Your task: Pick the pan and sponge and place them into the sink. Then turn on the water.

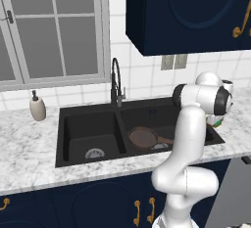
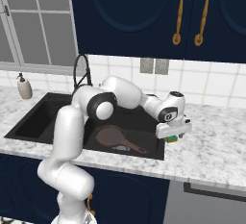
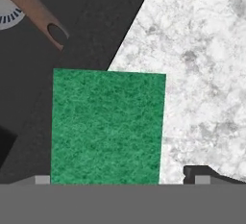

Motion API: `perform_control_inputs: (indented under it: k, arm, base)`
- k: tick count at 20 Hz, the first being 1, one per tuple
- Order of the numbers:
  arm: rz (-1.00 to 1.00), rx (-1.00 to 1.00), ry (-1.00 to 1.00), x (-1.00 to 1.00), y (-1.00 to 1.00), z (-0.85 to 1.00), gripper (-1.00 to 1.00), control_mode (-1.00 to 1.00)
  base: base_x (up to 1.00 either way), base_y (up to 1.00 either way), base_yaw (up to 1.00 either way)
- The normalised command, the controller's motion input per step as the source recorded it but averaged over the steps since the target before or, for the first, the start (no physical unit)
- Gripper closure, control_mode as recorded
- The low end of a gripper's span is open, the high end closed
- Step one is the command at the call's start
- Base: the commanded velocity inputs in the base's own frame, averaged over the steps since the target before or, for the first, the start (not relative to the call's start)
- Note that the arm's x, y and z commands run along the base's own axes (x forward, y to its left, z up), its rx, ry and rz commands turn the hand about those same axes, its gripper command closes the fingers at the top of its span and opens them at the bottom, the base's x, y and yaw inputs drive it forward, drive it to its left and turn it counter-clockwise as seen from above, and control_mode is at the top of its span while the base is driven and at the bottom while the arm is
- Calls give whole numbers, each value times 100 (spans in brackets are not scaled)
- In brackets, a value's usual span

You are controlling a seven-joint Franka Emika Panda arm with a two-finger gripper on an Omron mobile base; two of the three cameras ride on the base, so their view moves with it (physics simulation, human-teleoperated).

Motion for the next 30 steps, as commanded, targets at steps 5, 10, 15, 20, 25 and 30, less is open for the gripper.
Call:
perform_control_inputs:
  k: [5,10,15,20,25,30]
  arm:
    - [4,0,9,0,57,-32,-100,-100]
    - [6,0,11,0,64,-38,-100,-100]
    - [3,0,14,0,63,-44,100,-100]
    - [1,0,10,-5,49,-38,100,-100]
    - [0,1,-5,-40,55,3,100,-100]
    - [0,3,-37,-53,73,51,100,-100]
  base:
    - [0,0,0]
    - [0,0,0]
    - [0,0,0]
    - [0,0,0]
    - [0,0,0]
    - [0,0,0]
